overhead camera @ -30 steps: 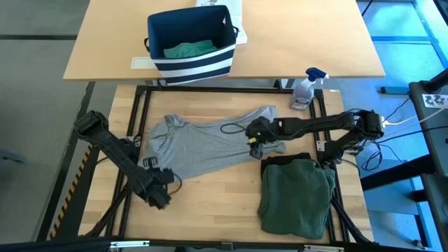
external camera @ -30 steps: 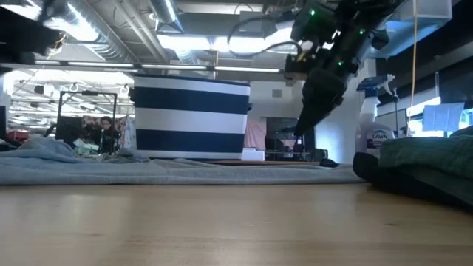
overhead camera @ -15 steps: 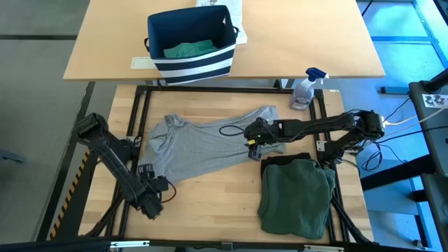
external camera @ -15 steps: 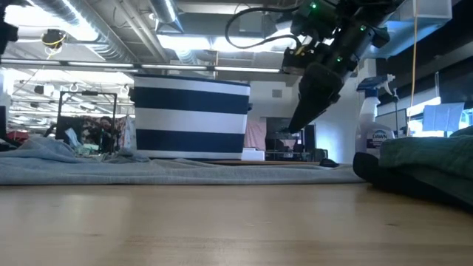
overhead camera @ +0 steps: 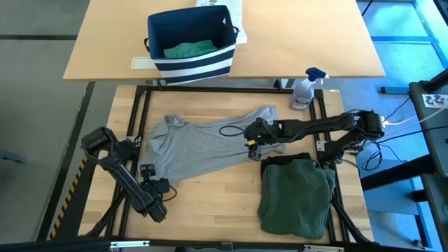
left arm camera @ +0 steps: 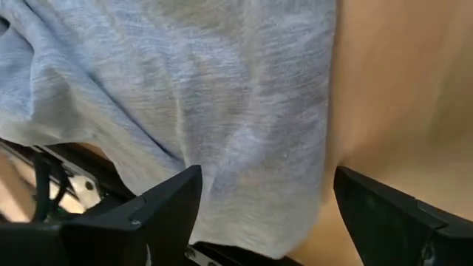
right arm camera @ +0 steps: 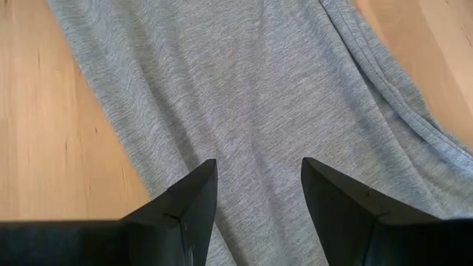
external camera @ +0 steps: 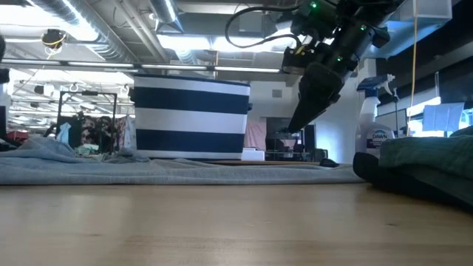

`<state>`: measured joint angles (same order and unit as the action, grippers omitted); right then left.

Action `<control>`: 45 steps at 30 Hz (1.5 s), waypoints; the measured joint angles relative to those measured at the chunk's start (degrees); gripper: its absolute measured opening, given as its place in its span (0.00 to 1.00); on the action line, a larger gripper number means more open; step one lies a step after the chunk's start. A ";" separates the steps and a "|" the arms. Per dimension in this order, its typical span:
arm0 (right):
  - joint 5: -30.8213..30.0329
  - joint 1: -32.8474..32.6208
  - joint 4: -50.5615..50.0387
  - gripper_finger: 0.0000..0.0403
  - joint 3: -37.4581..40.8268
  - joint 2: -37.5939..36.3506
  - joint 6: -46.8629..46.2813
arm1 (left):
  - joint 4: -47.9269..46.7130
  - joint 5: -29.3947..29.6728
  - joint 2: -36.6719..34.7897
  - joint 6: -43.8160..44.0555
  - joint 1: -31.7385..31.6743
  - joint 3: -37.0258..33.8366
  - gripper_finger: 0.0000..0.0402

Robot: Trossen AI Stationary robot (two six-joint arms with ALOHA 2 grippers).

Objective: Fold Laundry from Bin
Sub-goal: Fold the gray shirt

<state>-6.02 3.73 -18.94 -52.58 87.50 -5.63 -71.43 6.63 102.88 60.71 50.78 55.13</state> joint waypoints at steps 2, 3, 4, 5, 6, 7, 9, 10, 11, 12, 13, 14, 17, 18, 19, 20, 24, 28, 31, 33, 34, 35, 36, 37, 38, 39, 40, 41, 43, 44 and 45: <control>0.00 0.00 0.02 0.49 0.01 0.00 0.00 | -0.12 0.55 1.70 -1.07 0.02 0.14 0.75; 0.00 0.00 0.16 0.49 0.02 0.00 0.00 | -0.25 0.79 2.40 -1.27 0.02 0.14 0.74; 0.00 0.00 0.48 0.49 0.02 0.00 0.00 | -0.32 1.06 3.02 -1.33 0.02 0.15 0.73; 0.00 0.00 0.97 0.49 0.02 0.00 0.00 | -0.30 1.47 3.47 -1.33 0.00 0.09 0.71; 0.02 0.00 1.61 0.49 0.02 0.00 -0.02 | -0.40 2.59 3.85 -1.14 -0.02 -0.06 0.69; 0.26 0.00 2.26 0.49 0.02 0.00 0.00 | -0.88 4.22 4.26 -0.75 -0.05 -0.29 0.65; 1.04 -0.01 3.69 0.49 0.02 0.00 -0.04 | -0.71 6.10 4.45 0.43 -0.13 -0.51 0.54; 1.09 -0.11 4.41 0.49 0.02 0.00 -0.06 | -0.28 7.27 4.42 0.50 -0.15 -0.55 0.47; 1.09 -0.44 5.18 0.49 0.02 0.00 -0.04 | -0.15 7.42 4.47 0.30 -0.42 -0.55 0.39; 1.13 -0.67 5.85 0.49 0.03 0.00 0.02 | -0.18 7.64 4.48 0.23 -0.65 -0.54 0.30; 1.07 -1.00 6.63 0.49 0.04 0.00 0.21 | -0.39 8.20 4.46 0.10 -0.93 -0.50 0.20; 1.07 -1.39 7.61 0.49 0.04 0.00 0.72 | -0.77 7.97 4.39 -0.63 -1.38 -0.32 0.11; 1.07 -2.79 10.60 0.49 0.04 0.00 2.30 | -1.47 7.67 3.47 -3.48 -2.36 0.96 0.03; 1.03 -3.23 11.91 0.49 0.04 0.00 2.89 | -2.26 7.82 2.94 -4.19 -2.87 1.81 0.02; 1.01 -3.73 13.40 0.49 0.06 0.00 3.31 | -3.23 8.31 2.30 -4.78 -3.32 2.76 0.01; 1.01 -4.44 15.16 0.49 0.07 0.00 3.95 | -4.43 9.21 1.61 -5.33 -3.85 3.83 0.01; -0.05 -7.19 22.03 0.49 0.07 0.00 6.90 | -12.33 13.76 -1.19 -5.81 -5.45 9.72 0.01; -1.57 -8.85 24.82 0.49 0.07 0.00 7.46 | -19.14 18.74 -2.89 -6.25 -6.37 15.83 0.01; -1.76 -8.79 26.15 0.49 0.07 0.00 6.70 | -18.47 22.66 -4.39 -10.06 -7.59 18.64 0.00; -0.88 -9.03 29.00 0.49 0.06 0.73 6.17 | -18.57 24.71 -4.54 -10.48 -8.97 20.46 0.00; -0.09 -9.27 31.28 0.49 0.07 1.34 6.19 | -18.42 25.12 -4.49 -11.21 -9.72 20.93 0.00; 0.44 -9.93 33.39 0.49 0.07 2.08 6.45 | -18.48 25.39 -4.36 -11.68 -10.31 21.30 0.00; 0.69 -10.58 35.61 0.49 0.02 2.99 7.10 | -18.55 25.64 -4.36 -12.18 -10.89 21.74 0.00; 0.38 -11.26 37.39 0.49 -0.43 4.02 7.81 | -18.43 25.97 -4.40 -12.87 -11.42 21.91 0.00; -0.10 -12.05 38.63 0.49 -1.35 5.18 8.48 | -18.61 25.89 -4.43 -13.18 -11.94 21.91 0.00; -0.73 -12.73 39.01 0.49 -2.62 6.40 9.04 | -18.70 25.79 -4.43 -13.34 -12.31 21.85 0.00; -1.30 -13.34 38.93 0.49 -4.16 7.88 9.75 | -18.54 25.78 -4.43 -13.44 -12.62 21.84 0.00; -1.55 -13.94 38.95 0.49 -6.00 9.50 10.55 | -18.48 25.74 -4.43 -13.89 -12.89 21.84 0.00; -2.02 -15.13 38.83 0.49 -10.02 13.06 11.85 | -18.59 25.04 -4.43 -14.97 -13.23 21.84 0.00; -2.04 -15.64 38.38 0.49 -12.28 14.92 12.24 | -18.51 24.77 -4.43 -15.25 -13.41 21.84 0.00; -2.14 -16.11 38.28 0.49 -14.77 17.17 12.76 | -18.40 24.18 -4.43 -15.28 -13.44 21.84 0.00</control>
<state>-8.17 -12.38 19.34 -67.34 104.68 7.13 -89.82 30.80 98.45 45.43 37.34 76.97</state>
